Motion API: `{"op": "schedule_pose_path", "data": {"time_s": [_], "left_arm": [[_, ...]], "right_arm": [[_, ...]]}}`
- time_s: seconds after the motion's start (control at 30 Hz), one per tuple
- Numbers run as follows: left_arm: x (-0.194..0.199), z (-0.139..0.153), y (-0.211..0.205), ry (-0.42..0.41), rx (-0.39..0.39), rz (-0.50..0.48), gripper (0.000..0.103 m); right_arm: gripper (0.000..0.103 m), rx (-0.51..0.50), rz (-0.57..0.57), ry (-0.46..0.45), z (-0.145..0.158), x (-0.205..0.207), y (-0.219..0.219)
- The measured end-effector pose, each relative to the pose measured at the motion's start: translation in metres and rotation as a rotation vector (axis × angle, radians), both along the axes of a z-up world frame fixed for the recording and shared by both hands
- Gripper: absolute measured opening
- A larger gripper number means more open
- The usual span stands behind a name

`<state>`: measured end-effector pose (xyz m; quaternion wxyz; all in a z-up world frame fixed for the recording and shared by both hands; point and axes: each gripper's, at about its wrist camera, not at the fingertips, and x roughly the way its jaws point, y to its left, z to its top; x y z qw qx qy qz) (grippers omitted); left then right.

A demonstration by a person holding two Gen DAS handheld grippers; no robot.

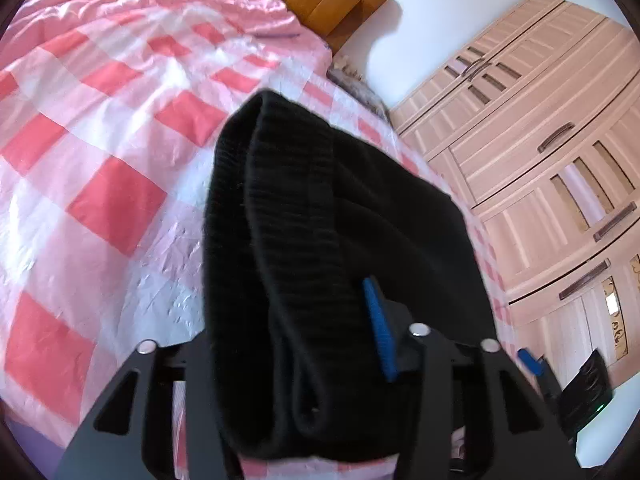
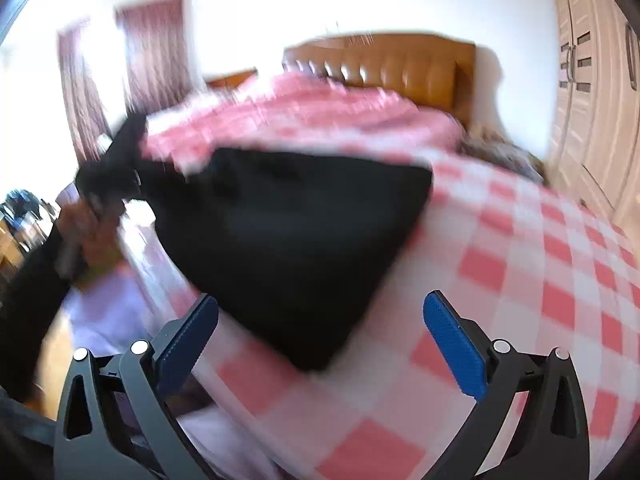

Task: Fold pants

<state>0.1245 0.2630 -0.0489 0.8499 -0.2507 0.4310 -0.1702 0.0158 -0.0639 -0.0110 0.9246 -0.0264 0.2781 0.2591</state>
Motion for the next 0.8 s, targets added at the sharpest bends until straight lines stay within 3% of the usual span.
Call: {"op": "schedule_pose_path", "data": {"time_s": [0.03,0.07,0.1,0.2,0.27,0.33,0.4,0.5,0.57,0.67,0.7,0.8], "left_arm": [[-0.01,0.012,0.001,-0.031,0.086,0.076,0.084],[-0.019,0.024,0.001,-0.069,0.18,0.163,0.094],[-0.033,0.042,0.0,-0.14,0.279,0.261,0.101],[-0.059,0.075,-0.007,-0.223,0.379,0.425,0.101],[-0.065,0.094,-0.042,-0.296,0.408,0.326,0.101],[-0.056,0.094,-0.086,-0.304,0.448,0.173,0.101],[-0.045,0.078,-0.114,-0.269,0.469,0.079,0.101],[-0.03,0.046,-0.122,-0.187,0.465,0.063,0.101],[-0.031,0.028,-0.119,-0.181,0.486,0.065,0.101],[-0.033,0.011,-0.131,-0.217,0.641,0.025,0.101],[-0.034,0.008,-0.13,-0.226,0.659,0.023,0.101],[-0.037,0.004,-0.125,-0.246,0.629,0.028,0.101]], "right_arm": [[0.099,0.026,0.008,-0.003,0.006,0.013,-0.005],[0.099,0.053,0.016,-0.004,0.011,0.027,-0.007],[0.099,0.076,0.023,0.002,0.014,0.05,-0.009],[0.099,0.088,0.063,0.091,0.005,0.122,0.003],[0.099,0.075,0.089,0.143,-0.003,0.163,0.02],[0.099,0.11,0.136,0.184,-0.01,0.187,0.03],[0.099,0.191,0.206,0.273,-0.019,0.208,0.037],[0.099,0.238,0.317,0.34,-0.024,0.216,0.048],[0.099,0.166,0.32,0.34,-0.028,0.215,0.059],[0.099,-0.071,0.183,0.316,-0.047,0.222,0.076],[0.099,-0.132,0.129,0.287,-0.052,0.222,0.079],[0.098,-0.108,0.08,0.248,-0.049,0.214,0.074]]}}
